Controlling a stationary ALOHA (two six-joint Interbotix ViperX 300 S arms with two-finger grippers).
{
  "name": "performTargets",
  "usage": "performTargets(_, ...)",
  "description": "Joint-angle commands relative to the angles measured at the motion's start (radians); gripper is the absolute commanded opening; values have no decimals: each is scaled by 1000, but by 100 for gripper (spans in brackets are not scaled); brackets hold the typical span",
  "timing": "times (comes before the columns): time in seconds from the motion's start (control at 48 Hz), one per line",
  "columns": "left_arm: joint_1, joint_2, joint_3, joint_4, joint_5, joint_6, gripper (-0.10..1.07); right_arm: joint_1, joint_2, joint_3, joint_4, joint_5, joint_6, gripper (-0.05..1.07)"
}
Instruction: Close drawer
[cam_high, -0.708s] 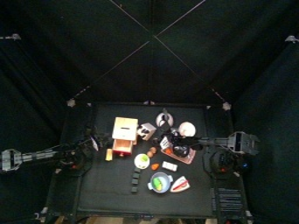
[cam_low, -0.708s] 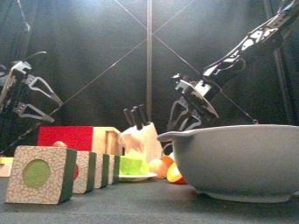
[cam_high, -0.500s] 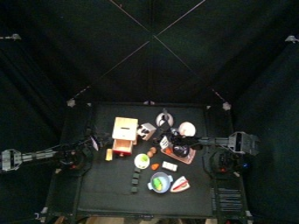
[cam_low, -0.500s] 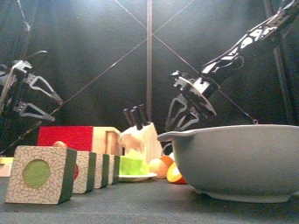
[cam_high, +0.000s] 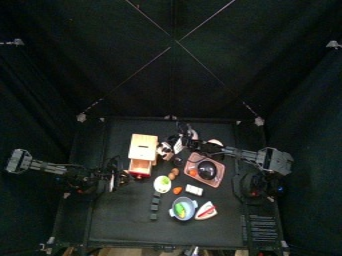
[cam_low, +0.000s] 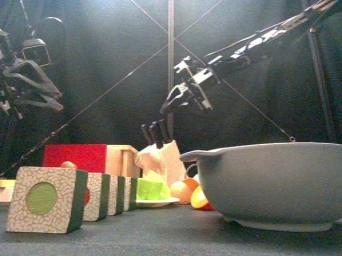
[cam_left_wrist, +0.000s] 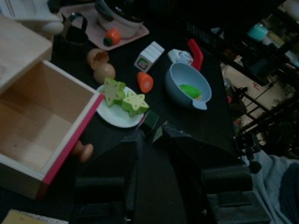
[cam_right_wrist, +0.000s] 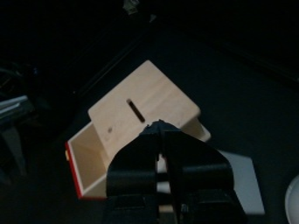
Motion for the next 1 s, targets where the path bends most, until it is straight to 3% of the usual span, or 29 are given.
performTargets(0.0,-3,26,-25,-17,3,3,65,6,34,-106,-5,12,-2,35)
performTargets(0.188,5,80,-26,-23,14,5,65,80,144,-247,-18,156,-5,35)
performTargets(0.292,21,81,-26,-25,14,5,65,87,178,-287,-17,178,-3,35)
performTargets(0.417,78,83,-23,-25,17,5,65,87,204,-282,8,196,-5,35)
performTargets(0.604,94,83,-11,-23,17,5,65,123,209,-298,12,207,-5,35)
performTargets(0.833,98,83,-11,-23,38,5,65,190,233,-342,-5,313,-5,35)
performTargets(0.979,146,83,-11,-12,40,6,65,195,268,-356,8,348,-5,35)
